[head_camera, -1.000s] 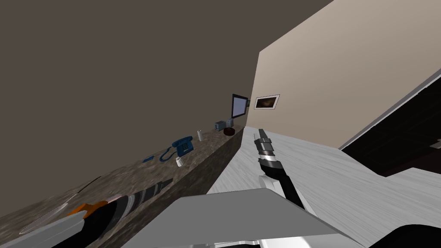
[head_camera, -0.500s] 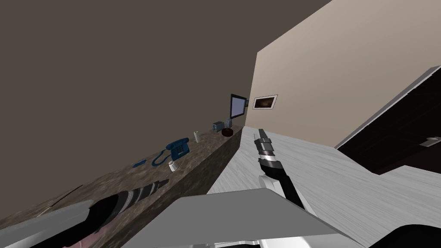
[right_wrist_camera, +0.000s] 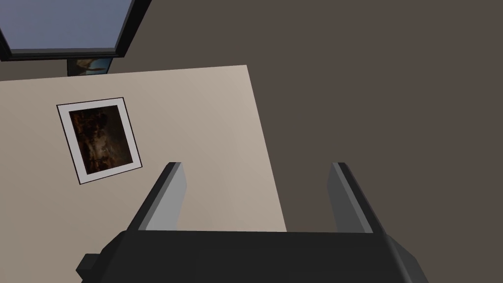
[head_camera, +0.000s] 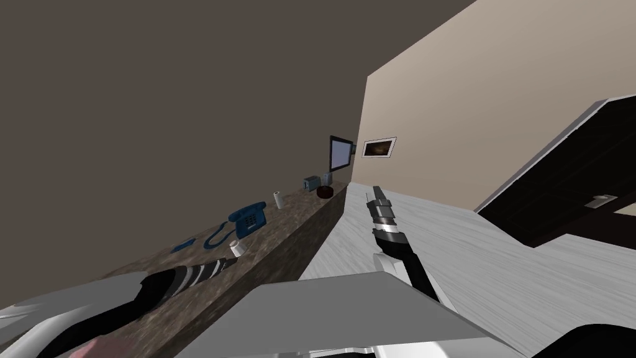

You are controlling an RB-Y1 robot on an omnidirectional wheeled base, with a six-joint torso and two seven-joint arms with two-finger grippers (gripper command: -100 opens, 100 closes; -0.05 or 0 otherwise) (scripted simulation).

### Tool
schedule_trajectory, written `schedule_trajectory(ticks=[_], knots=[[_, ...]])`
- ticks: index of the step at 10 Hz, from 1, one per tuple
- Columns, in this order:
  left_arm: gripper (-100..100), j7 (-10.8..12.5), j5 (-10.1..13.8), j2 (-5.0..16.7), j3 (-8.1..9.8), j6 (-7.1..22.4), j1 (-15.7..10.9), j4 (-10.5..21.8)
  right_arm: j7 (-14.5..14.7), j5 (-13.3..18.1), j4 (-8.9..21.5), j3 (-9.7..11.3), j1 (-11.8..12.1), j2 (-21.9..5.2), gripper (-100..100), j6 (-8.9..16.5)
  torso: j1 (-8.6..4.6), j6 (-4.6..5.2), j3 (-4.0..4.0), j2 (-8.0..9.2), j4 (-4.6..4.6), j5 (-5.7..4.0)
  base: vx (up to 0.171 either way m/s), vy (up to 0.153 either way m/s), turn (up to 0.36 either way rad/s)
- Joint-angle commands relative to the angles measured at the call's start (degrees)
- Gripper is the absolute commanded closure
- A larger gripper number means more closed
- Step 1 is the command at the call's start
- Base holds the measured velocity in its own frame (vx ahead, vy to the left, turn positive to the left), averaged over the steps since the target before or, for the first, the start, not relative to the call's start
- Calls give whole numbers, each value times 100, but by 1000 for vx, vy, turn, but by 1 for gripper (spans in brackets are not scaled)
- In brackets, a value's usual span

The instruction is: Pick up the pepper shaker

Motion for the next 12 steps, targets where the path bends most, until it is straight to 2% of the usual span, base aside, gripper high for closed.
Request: schedule_trajectory(ticks=[1, 3, 5, 6, 7, 8, 10, 11, 12], knots=[[-100, 3, 0, 257, -6, 129, 21, 113, 0, 0, 0, 0, 0, 0, 0, 0, 0, 0, 0, 0, 0, 0, 67, -34, -38], [-100, 15, 8, 503, 40, 243, 49, 224, 0, 0, 0, 0, 0, 0, 0, 0, 10, -1, -4, -8, -1, 2, 102, -12, -45], [-100, 15, 8, 503, 40, 243, 49, 224, 0, 0, 0, -1, 1, -1, 0, 0, 20, -3, -6, -9, -2, 5, 58, 8, -6], [-100, 6, 4, 488, -24, 243, -10, 227, 0, 0, 0, -1, 0, 0, 0, 0, 22, -3, 4, 9, 2, 6, 7, 4, 1], [0, 8, 4, 490, -7, 240, 3, 229, 0, 0, 0, 0, 0, 0, 0, 0, 21, -4, 12, 21, 5, 6, 0, 0, 0], [-100, -55, -41, 329, -70, 248, -15, 248, 0, 0, 0, 0, 0, 0, 0, 0, 20, -4, 15, 26, 6, 6, 18, -2, -92], [-100, -86, -64, 248, -165, 251, -113, 257, 0, 0, 0, 0, 0, 0, 0, 0, 20, -3, 13, 21, 5, 6, 25, 0, -49], [-100, -86, -64, 248, -101, 251, -23, 257, 0, 0, 0, -1, 0, 0, 0, 0, 20, -5, 13, 23, 6, 6, 10, 1, 9], [-100, -149, -110, 88, -161, 259, -39, 276, 0, 0, 0, -1, 0, 0, 0, 0, 20, -4, 15, 26, 6, 6, 19, 1, -88]])
